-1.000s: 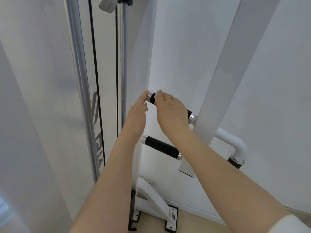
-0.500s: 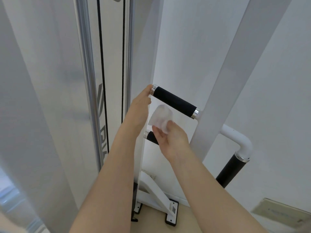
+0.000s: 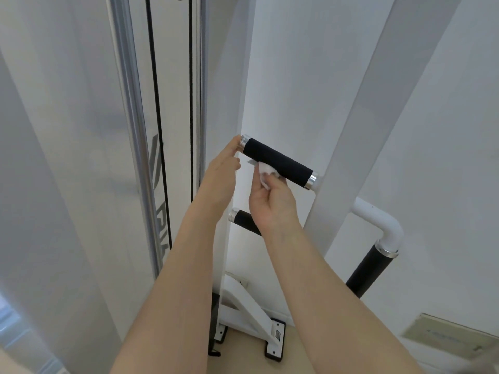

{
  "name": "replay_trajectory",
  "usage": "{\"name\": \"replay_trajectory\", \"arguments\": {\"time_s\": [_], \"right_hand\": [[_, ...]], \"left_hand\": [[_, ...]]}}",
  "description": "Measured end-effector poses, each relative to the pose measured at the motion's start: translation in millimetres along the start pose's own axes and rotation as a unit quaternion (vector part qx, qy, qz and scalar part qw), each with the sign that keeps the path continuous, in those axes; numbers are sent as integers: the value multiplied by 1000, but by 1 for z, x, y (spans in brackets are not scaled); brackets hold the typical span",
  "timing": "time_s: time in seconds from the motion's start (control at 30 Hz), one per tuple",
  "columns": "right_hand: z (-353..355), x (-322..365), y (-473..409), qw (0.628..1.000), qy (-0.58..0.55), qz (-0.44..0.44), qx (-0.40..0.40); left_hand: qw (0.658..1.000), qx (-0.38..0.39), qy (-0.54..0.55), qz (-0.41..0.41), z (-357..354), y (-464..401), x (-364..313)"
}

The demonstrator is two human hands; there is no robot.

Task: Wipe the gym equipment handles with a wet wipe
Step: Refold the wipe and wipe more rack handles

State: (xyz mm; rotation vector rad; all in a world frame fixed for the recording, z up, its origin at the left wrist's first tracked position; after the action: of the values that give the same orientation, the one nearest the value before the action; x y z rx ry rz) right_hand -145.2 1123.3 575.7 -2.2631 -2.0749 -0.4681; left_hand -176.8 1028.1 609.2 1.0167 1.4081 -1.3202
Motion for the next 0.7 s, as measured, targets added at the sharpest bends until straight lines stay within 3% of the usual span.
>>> {"name": "replay_trajectory", "arguments": {"time_s": [0.13, 0.27, 0.33, 0.37, 0.43, 0.47, 0.5, 0.53, 0.6, 0.63, 0.7], "right_hand": [[10, 11, 14, 998, 54, -4, 31], [7, 10, 8, 999, -24, -7, -44], [6, 5, 9, 999, -27, -24, -30], [6, 4, 15, 1000, 7, -29, -9], [8, 11, 30, 982, 187, 13, 35], [4, 23, 36, 947, 308, 83, 46], [-11, 39, 42, 884, 426, 185, 57], [-34, 54, 53, 795, 521, 305, 63], [-83, 63, 73, 580, 647, 488, 86], [-103, 53, 72, 467, 706, 523, 100], [-117, 27, 43, 289, 832, 462, 104]], "left_hand": [[999, 12, -19, -25, -3, 1, -2], [999, 15, -33, -21, -5, -1, -6], [999, 13, -23, -19, -3, -1, -6], [1000, 10, -16, -18, -1, -1, -5], [1000, 11, -14, -16, -3, 0, -3], [1000, 11, -13, -15, -4, 1, -3], [1000, 11, -12, -14, -5, 2, -3], [1000, 13, -11, -15, -5, 3, -3], [1000, 17, -15, -15, -6, 5, -4], [1000, 14, -17, -17, -5, 7, -5], [999, -4, -27, -39, -5, 10, -9]]}}
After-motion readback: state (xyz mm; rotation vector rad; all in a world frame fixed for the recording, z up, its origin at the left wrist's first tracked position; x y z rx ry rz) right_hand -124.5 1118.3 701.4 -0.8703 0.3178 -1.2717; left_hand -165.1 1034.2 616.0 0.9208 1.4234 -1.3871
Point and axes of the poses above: each hand's wrist, its own y-axis away from the middle knuckle, its own z-axis out of the back of the hand, x = y × z, the point moved 10 cm from there along -y, towards the middle knuckle, and after that the axes turned 5 degrees about -x, right-handed, at the moved point
